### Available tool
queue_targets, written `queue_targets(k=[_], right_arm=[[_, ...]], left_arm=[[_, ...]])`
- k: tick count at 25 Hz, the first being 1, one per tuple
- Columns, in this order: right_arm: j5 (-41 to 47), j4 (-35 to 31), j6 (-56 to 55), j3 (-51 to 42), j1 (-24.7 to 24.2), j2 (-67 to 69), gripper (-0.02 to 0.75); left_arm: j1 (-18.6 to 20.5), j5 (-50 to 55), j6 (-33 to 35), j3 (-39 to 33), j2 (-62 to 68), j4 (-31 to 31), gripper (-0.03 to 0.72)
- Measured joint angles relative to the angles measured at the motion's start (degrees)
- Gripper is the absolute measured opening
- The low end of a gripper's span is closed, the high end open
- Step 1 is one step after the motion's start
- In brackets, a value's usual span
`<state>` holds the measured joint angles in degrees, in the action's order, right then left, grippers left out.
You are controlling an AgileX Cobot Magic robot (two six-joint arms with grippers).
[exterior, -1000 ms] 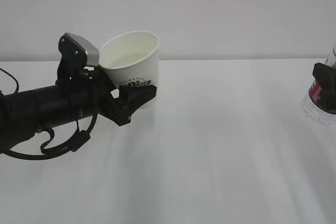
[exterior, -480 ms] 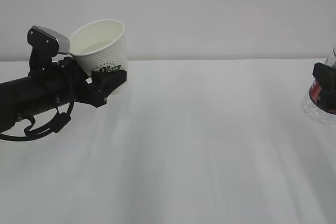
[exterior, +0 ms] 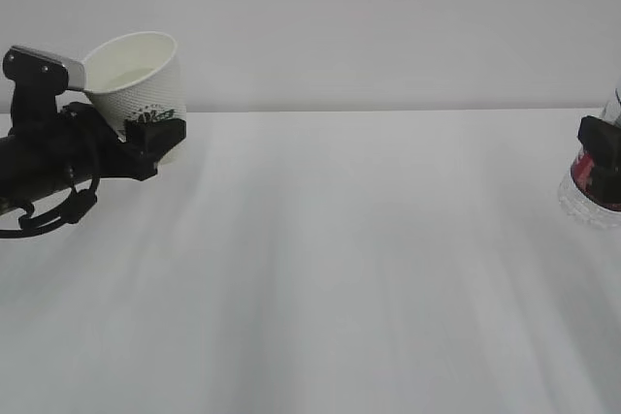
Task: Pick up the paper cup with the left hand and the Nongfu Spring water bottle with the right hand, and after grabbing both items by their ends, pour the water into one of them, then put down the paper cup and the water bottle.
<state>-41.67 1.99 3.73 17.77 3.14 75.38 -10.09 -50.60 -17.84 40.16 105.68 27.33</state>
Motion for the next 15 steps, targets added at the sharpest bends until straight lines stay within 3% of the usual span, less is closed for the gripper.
queue_targets(k=[15], right_arm=[[0.00, 0.00, 0.00, 0.00, 0.00, 0.00, 0.485]], left_arm=[[1.22, 0.23, 10.06, 0.00, 0.00, -18.18, 0.479]])
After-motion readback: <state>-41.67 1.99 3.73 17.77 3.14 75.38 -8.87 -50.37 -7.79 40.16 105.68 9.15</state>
